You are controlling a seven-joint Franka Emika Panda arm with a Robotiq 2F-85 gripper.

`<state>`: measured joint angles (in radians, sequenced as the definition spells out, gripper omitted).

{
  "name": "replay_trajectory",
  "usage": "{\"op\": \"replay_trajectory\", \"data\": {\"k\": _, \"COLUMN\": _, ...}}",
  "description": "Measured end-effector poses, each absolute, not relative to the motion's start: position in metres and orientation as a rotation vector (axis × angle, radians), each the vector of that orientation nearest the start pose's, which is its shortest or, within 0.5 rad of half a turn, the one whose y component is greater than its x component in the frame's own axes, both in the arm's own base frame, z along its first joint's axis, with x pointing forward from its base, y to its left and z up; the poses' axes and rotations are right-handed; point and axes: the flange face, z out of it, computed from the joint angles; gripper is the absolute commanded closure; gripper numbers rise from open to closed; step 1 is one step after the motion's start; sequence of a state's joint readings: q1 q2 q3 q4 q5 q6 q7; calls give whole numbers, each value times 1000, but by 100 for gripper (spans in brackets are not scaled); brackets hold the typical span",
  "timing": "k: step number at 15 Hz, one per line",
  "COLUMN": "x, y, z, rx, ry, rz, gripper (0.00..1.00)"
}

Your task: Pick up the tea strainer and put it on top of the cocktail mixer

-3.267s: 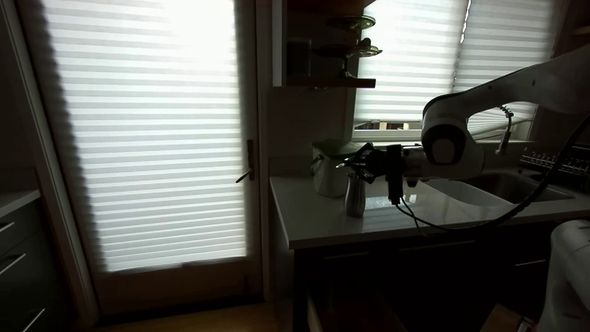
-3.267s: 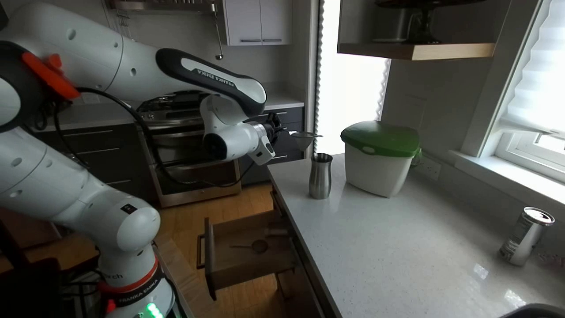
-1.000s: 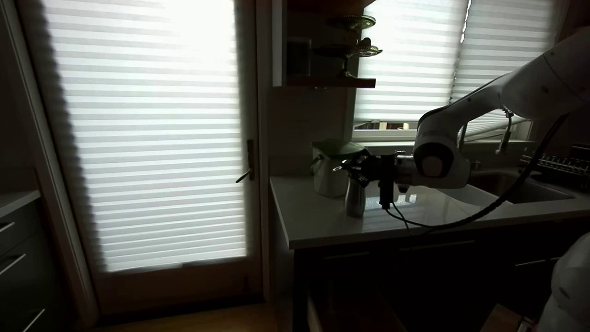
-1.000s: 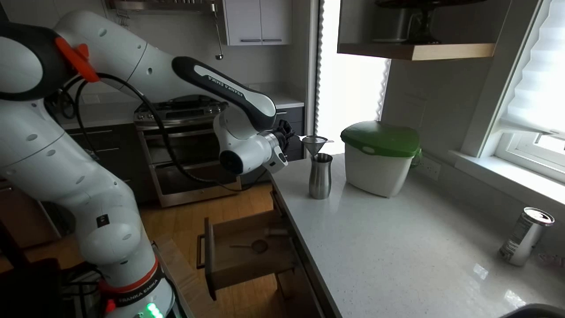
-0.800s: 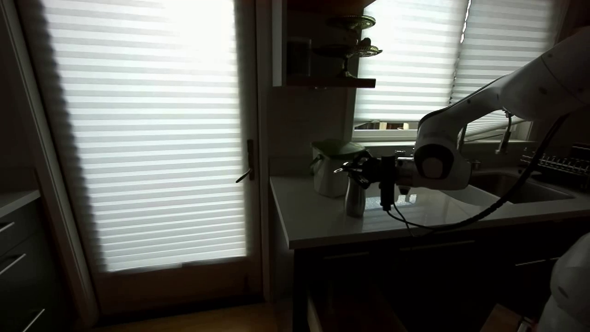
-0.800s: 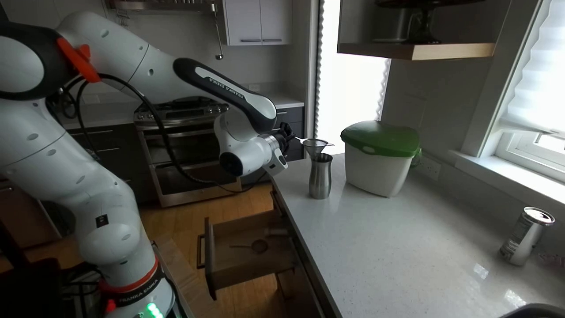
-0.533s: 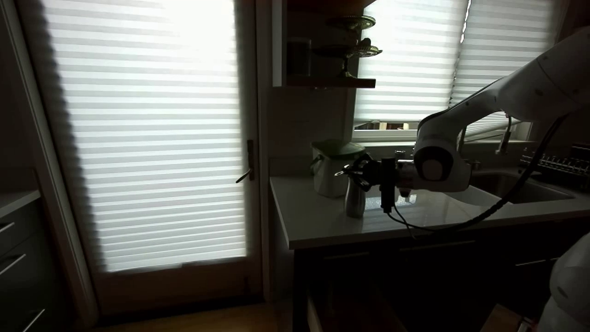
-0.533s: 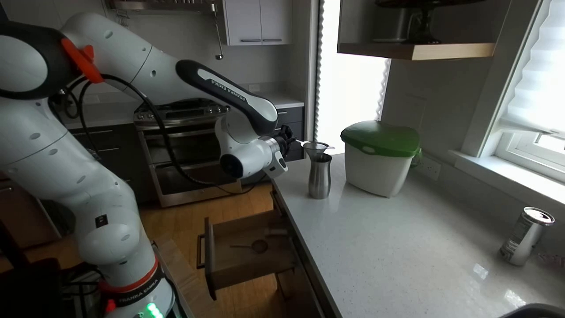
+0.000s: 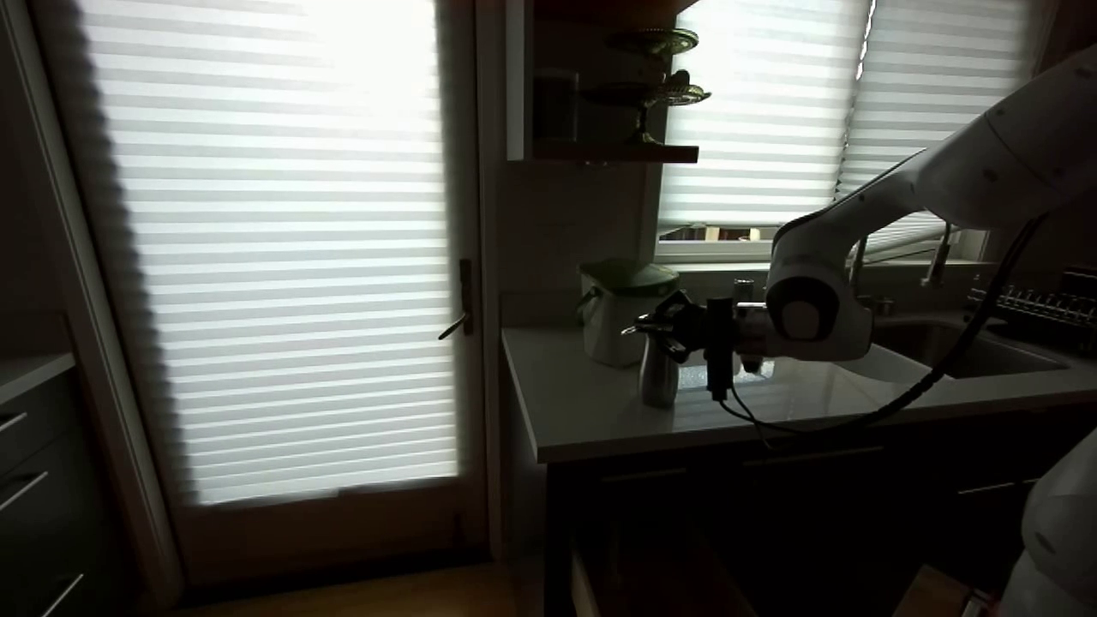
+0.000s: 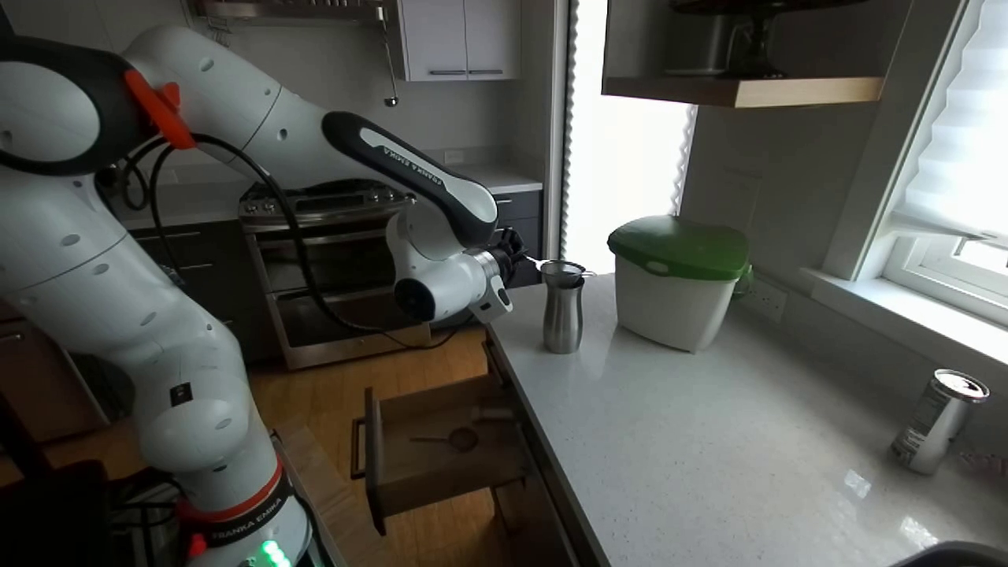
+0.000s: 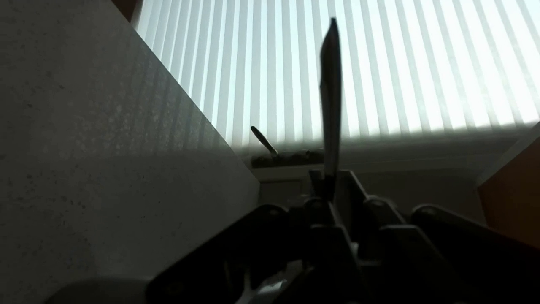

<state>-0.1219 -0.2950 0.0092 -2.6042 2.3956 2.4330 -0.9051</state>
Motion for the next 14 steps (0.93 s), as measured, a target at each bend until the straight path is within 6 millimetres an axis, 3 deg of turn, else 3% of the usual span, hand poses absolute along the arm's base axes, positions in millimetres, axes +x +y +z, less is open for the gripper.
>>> {"op": "replay_trajectory", "data": {"k": 7, "x": 428, "y": -47, "z": 370, "rx": -1396, "ry": 1134, "rz": -787, "gripper": 1}}
{"op": "replay_trajectory", "data": {"k": 14, "x": 427, "y": -53, "z": 375, "rx": -1374, "ry": 1144, "rz": -793, "gripper": 0}}
